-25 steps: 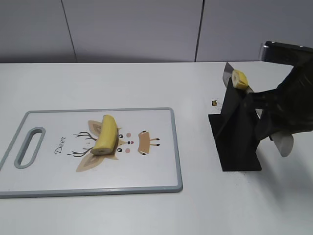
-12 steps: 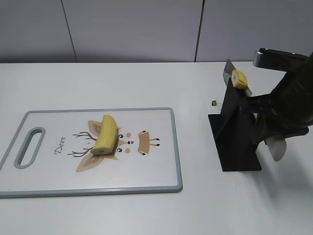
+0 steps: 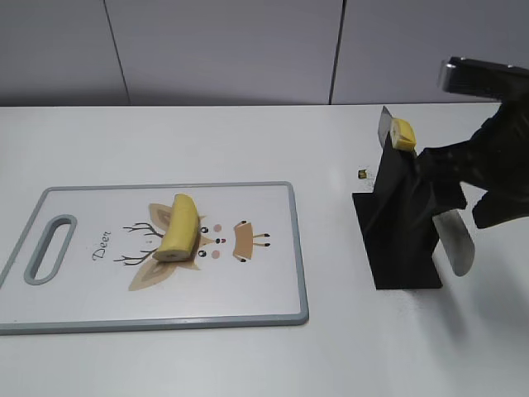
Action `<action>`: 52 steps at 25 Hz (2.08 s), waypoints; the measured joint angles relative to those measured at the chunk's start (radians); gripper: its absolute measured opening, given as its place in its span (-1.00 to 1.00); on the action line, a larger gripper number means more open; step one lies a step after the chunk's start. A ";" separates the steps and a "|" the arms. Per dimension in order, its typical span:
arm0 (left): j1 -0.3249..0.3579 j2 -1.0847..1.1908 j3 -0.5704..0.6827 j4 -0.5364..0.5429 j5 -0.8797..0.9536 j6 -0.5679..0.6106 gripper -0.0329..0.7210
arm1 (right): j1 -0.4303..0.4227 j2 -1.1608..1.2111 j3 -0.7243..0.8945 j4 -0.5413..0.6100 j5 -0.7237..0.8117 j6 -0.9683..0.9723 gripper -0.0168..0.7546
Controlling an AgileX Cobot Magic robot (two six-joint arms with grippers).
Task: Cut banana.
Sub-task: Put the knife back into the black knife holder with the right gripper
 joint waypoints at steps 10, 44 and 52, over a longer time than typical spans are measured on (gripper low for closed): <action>0.000 0.000 0.000 0.000 0.000 0.000 0.57 | 0.000 -0.307 -0.005 -0.043 0.163 -0.126 0.71; 0.000 0.000 0.001 -0.002 0.000 0.000 0.55 | -0.003 -1.482 0.446 -0.082 0.203 -0.225 0.58; 0.000 0.000 0.001 -0.002 0.000 0.000 0.55 | -0.146 -1.482 0.446 -0.069 0.203 -0.224 0.56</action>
